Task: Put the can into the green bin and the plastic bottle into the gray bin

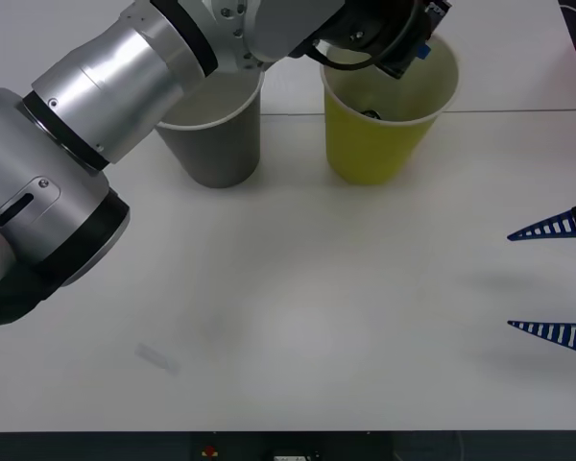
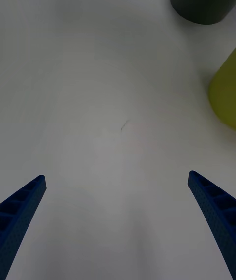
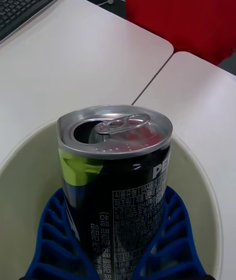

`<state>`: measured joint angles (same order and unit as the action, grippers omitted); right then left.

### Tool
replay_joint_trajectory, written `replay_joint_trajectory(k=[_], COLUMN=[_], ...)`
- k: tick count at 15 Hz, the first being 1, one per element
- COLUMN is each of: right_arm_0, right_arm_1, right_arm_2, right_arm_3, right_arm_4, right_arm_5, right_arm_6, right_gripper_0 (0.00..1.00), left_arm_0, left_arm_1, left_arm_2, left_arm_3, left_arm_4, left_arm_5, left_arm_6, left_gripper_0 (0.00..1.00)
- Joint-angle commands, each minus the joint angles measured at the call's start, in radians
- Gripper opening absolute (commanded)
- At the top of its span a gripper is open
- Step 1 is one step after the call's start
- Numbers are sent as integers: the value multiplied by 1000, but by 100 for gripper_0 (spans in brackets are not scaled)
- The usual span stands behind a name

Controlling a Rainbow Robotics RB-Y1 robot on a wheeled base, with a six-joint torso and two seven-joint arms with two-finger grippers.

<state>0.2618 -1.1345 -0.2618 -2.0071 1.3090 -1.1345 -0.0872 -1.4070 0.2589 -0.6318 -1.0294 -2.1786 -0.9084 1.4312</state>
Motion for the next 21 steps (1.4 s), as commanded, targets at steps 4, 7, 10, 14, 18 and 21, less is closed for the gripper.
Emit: replay_joint_trajectory(k=[4, 7, 10, 14, 18, 21], right_arm_0=[0, 0, 0, 0, 0, 0], right_arm_1=[0, 0, 0, 0, 0, 0], right_arm_2=[0, 0, 0, 0, 0, 0], right_arm_3=[0, 0, 0, 0, 0, 0], right_arm_4=[0, 0, 0, 0, 0, 0], right_arm_5=[0, 0, 0, 0, 0, 0], right_arm_6=[0, 0, 0, 0, 0, 0], right_gripper_0=[100, 100, 100, 100, 100, 100], left_arm_0=[0, 0, 2, 72, 281, 430], left_arm_1=[11, 28, 56, 163, 326, 448], left_arm_2=[0, 9, 99, 179, 239, 291], left_arm_3=[2, -18, -87, -158, -468, -640], left_arm_4=[-26, -16, 25, 267, 404, 502], left_arm_5=[-23, -72, -202, -239, -241, -242], left_arm_6=[-60, -90, -164, -321, -354, -474], left_gripper_0=[100, 100, 100, 100, 100, 100])
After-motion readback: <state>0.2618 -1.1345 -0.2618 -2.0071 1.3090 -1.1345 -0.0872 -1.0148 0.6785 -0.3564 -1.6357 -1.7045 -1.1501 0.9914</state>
